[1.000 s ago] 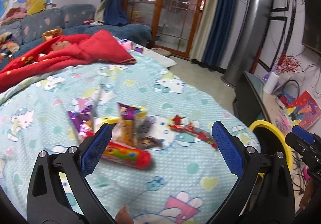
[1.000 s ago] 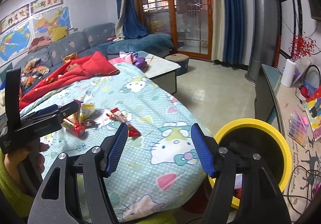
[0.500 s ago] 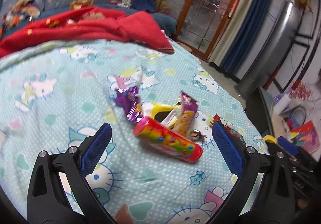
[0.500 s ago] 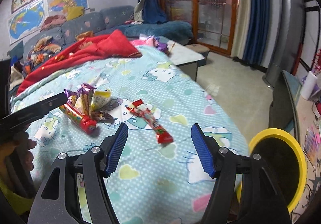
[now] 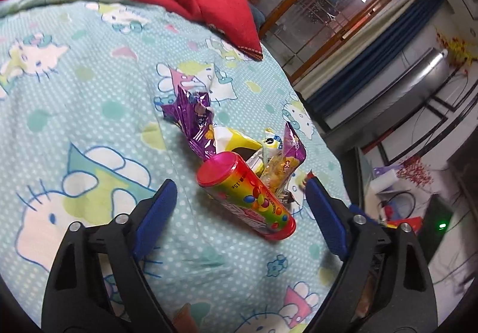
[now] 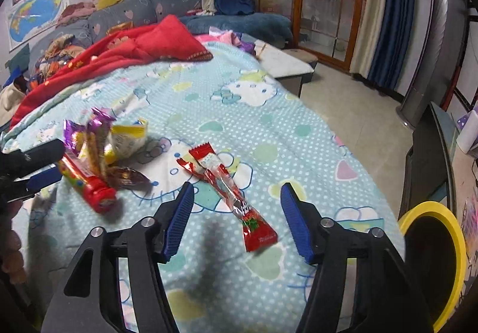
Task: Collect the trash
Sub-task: 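Grasp the red candy tube with the left tool while the right tool grasps the red-white wrapper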
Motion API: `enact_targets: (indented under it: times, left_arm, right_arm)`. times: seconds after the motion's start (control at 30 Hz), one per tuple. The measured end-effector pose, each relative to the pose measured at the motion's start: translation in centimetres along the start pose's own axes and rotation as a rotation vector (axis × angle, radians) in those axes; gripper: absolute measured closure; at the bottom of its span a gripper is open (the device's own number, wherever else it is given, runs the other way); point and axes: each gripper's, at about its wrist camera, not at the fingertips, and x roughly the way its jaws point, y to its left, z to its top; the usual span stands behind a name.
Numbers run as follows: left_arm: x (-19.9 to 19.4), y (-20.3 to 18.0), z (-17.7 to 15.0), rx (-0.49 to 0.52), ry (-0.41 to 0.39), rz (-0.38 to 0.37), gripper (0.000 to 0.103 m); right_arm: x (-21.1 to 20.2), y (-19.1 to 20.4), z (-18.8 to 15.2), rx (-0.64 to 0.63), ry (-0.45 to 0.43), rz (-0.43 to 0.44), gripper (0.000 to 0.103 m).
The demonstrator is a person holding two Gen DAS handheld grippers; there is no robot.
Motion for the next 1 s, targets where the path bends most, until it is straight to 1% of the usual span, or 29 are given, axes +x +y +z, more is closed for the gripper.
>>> enact_targets:
  times: [0.07, 0.1, 0.13, 0.2, 0.27, 0.33, 0.37, 0.43, 0.53, 0.67, 0.83, 0.9, 1.0]
  left_arm:
    - [0.3, 0.2, 0.1, -0.014, 0.005, -0.013, 0.026]
    - [0.5, 0.3, 0.1, -0.022, 0.008, -0.02, 0.028]
    - [0.6, 0.4, 0.1, -0.027, 0.01, -0.024, 0.031]
    - [0.8, 0.5, 0.1, -0.038, 0.017, -0.03, 0.034]
    - [0.9, 0.7, 0.0, -0.042, 0.023, -0.031, 0.041]
    - [1.0, 0.9, 0.0, -0.05, 0.031, -0.034, 0.047]
    - [1.1, 1.0, -0.1, -0.057, 0.036, -0.034, 0.048]
    - [0.9, 1.2, -0.1, -0.061, 0.04, -0.039, 0.056]
    - [0.8, 1.2, -0.1, -0.065, 0.041, -0.049, 0.063]
    - [0.5, 1.2, -0.3, -0.06, 0.046, -0.064, 0.065]
    - [-0.5, 0.9, -0.4, -0.045, 0.045, -0.084, 0.07]
    - [-1.0, 0.5, -0.4, -0.026, 0.043, -0.093, 0.073]
    - [-1.7, 0.0, -0.5, 0.006, 0.04, -0.095, 0.073]
  right_arm:
    - [1.0, -0.1, -0.3, 0.007, 0.031, -0.002, 0.057]
    - [1.5, -0.1, -0.4, 0.013, 0.043, 0.0, 0.059]
    - [1.8, -0.2, -0.6, 0.02, 0.053, 0.004, 0.064]
    - [1.7, -0.2, -1.0, 0.024, 0.04, 0.008, 0.069]
    - [1.5, 0.0, -1.2, 0.013, 0.036, 0.022, 0.079]
    - [1.3, 0.3, -1.5, -0.001, 0.035, 0.028, 0.083]
    - [1.1, 0.4, -1.7, -0.007, 0.034, 0.031, 0.085]
    - [0.8, 0.6, -2.0, -0.013, 0.031, 0.037, 0.086]
    - [0.5, 1.1, -2.3, -0.032, 0.027, 0.035, 0.087]
    - [-0.1, 1.5, -2.6, -0.054, 0.036, 0.043, 0.087]
    - [-0.9, 1.7, -3.2, -0.063, 0.044, 0.059, 0.089]
    - [-1.2, 1.7, -3.4, -0.065, 0.048, 0.064, 0.089]
    - [-1.7, 1.6, -3.8, -0.057, 0.055, 0.08, 0.089]
